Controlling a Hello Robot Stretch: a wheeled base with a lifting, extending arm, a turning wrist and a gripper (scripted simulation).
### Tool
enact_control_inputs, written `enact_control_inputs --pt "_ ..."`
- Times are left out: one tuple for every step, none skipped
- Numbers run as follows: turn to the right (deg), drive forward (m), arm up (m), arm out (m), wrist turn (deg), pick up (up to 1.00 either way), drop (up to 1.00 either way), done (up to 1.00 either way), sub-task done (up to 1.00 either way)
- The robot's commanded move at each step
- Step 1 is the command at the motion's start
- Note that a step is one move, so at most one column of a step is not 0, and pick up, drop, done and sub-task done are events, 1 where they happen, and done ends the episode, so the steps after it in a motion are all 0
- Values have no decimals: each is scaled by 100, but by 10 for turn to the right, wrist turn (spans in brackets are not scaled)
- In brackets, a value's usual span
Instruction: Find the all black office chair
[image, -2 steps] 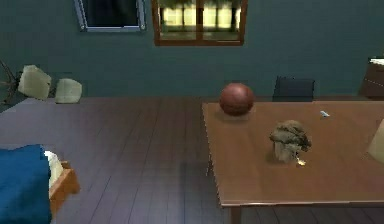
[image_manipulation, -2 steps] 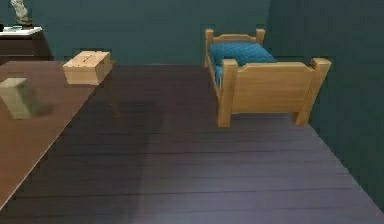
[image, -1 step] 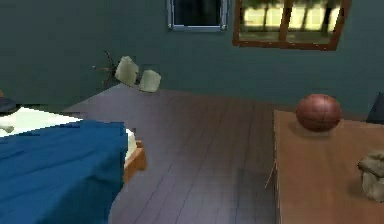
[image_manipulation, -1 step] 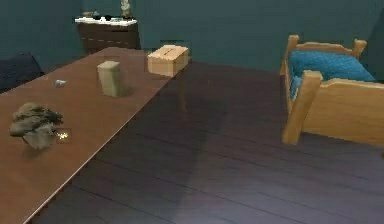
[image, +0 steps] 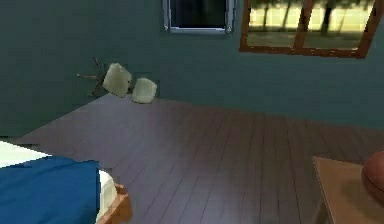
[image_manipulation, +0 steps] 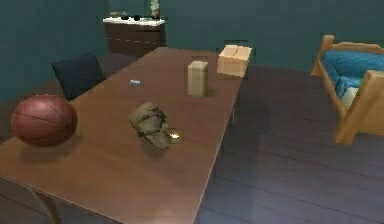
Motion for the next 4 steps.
enact_control_inputs --pt "-30 0 0 0 0 0 0 0 0" --pt "0 100 0 0 0 0 0 0 0" --pt "0 5 0 0 0 0 0 0 0" --pt "-30 0 0 0 0 0 0 0 0"
